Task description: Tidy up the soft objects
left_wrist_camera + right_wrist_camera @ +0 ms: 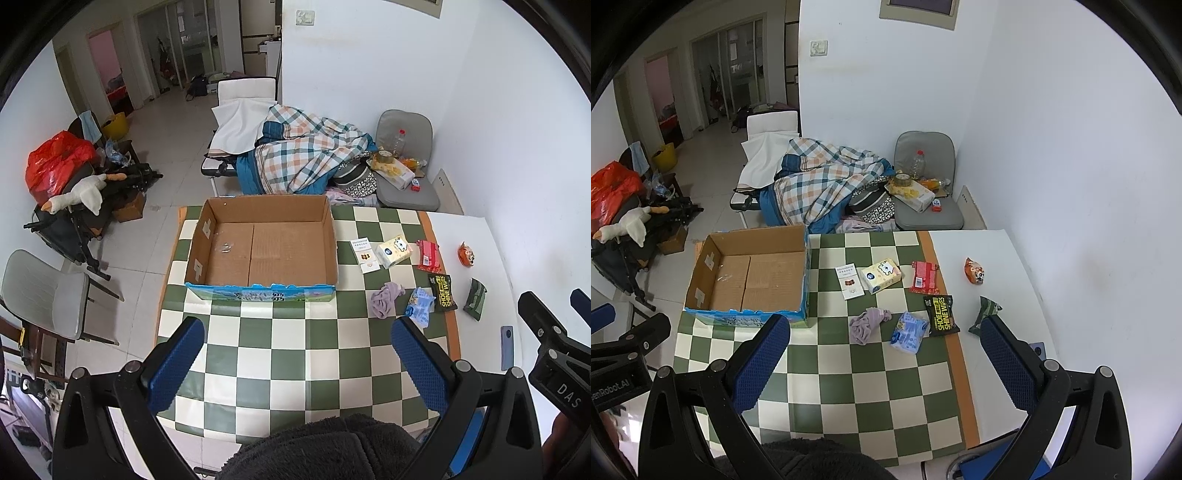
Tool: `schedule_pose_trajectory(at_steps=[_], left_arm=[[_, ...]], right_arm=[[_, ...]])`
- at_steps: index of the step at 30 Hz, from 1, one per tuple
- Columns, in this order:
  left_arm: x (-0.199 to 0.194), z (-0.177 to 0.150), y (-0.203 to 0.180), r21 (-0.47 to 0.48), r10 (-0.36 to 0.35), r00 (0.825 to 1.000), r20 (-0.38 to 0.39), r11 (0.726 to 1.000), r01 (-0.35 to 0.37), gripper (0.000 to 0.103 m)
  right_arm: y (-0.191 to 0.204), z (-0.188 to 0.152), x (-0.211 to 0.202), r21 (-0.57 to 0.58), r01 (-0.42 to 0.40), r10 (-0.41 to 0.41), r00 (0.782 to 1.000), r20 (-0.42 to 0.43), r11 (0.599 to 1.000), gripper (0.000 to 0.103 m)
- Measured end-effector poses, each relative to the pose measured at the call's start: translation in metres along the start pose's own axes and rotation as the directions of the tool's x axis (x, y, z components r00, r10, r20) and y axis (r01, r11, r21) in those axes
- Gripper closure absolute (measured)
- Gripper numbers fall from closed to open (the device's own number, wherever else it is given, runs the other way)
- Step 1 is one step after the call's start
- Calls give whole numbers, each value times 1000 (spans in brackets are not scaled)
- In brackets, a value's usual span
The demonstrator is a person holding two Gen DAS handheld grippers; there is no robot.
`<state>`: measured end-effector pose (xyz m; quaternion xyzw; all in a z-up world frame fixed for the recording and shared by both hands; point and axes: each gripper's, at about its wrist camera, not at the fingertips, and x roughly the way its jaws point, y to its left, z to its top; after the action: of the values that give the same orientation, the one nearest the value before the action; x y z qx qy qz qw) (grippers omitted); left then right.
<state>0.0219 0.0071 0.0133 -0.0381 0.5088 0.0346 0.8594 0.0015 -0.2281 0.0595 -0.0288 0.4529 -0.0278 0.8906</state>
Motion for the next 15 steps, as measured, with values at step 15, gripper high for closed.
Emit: schedule_pose_trajectory(at_steps=[15], left_arm=[[-7,-2,-2,5,0,1000,12,1000,0,0]], right_arm=[[0,1,-1,3,-3,3,1000,16,1000,0]])
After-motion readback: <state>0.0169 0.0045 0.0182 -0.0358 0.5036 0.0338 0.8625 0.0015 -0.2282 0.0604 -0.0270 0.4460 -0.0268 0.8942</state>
